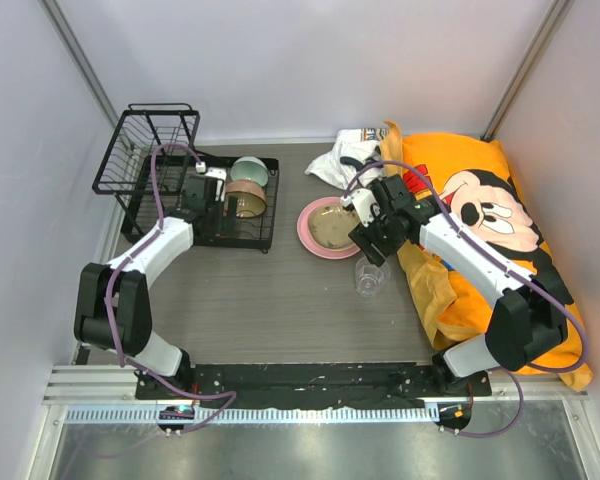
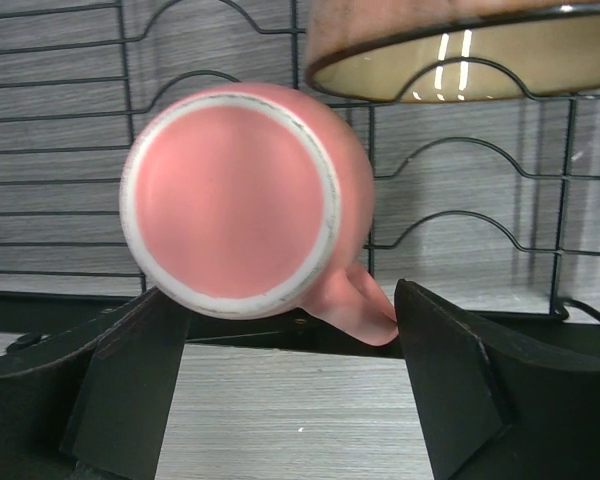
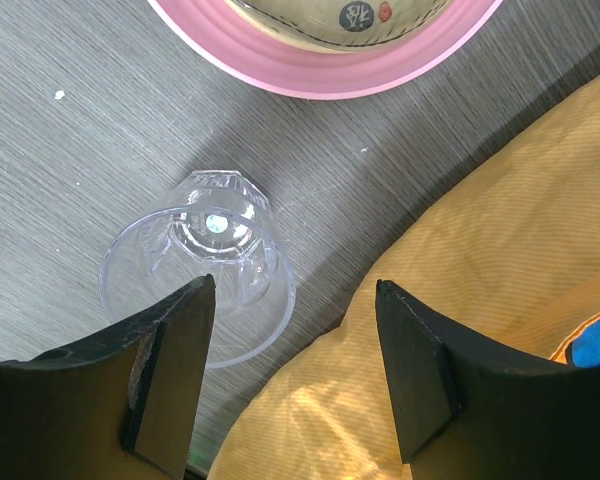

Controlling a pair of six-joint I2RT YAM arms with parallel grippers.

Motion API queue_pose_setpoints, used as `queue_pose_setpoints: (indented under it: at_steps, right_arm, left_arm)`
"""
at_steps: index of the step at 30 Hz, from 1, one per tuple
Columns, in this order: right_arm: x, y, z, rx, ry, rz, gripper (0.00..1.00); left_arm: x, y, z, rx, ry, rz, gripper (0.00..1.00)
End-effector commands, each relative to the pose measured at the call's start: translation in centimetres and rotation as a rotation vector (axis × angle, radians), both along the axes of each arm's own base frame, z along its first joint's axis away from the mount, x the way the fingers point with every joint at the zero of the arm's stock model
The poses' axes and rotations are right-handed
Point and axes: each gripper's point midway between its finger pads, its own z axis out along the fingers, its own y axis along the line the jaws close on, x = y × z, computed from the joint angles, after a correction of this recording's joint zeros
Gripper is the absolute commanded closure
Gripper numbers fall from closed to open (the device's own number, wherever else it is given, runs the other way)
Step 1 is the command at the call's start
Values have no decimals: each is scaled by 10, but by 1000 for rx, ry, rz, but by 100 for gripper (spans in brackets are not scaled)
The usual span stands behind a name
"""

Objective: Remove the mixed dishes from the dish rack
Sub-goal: Pick up the cup from the dish rack.

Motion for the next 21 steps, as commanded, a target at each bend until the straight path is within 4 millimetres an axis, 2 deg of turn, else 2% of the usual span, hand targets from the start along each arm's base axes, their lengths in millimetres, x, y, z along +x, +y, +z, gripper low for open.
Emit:
queue_pose_setpoints:
  at_steps: [1,8,13,14,21]
  right_arm:
    - [3,4,13,30,-56,16,31]
    - [4,4,10,27,-56,20,31]
    - [4,5,8,26,-53,20,31]
    - [5,5,8,26,-54,20,31]
    - [4,6,5,35,-46,18,31]
  left_arm:
    - [17,9,22,36,-98,31,12]
    - [14,9,17,35,-80,31,10]
    - [11,4,20,7,-81,15,19]
    - [11,3,22,0,-85,12,24]
    - [8,-2,24,-25,-79,-5,30]
